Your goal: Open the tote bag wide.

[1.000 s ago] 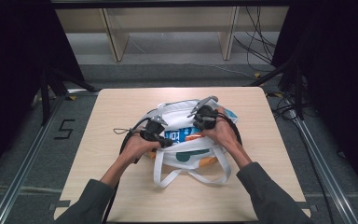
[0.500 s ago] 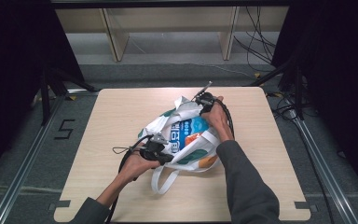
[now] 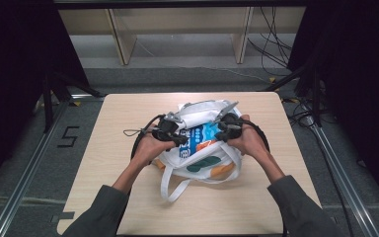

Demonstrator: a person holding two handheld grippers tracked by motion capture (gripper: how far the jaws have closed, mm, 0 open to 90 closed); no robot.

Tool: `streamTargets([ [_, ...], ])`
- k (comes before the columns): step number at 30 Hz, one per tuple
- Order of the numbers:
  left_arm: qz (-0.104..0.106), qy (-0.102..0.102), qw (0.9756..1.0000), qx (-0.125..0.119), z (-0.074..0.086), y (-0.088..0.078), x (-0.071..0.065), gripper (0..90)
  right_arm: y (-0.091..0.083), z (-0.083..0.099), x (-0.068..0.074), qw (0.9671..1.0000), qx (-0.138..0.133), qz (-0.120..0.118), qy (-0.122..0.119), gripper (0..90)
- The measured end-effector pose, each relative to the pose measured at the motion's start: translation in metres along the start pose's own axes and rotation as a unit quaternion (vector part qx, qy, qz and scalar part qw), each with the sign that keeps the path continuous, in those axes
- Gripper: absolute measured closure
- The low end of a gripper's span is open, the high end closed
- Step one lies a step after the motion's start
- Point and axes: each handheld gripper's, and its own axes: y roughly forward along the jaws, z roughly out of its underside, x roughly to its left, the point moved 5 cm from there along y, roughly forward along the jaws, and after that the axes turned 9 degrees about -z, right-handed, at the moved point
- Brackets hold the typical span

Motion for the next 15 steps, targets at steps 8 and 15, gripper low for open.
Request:
streamTargets([
  [8,-0.011,-0.025,0.9994,0.020,0.018,0.008,0.021,88.2,0.007,0.077,0.038,0.9981,0.047,-0.037,-0.017,90.0],
  [15,-0.006,0.001,0.9999,0.016,0.017,-0.001,0.010,87.0,-0.030,0.021,0.025,0.9987,-0.046,-0.008,-0.021,90.0],
])
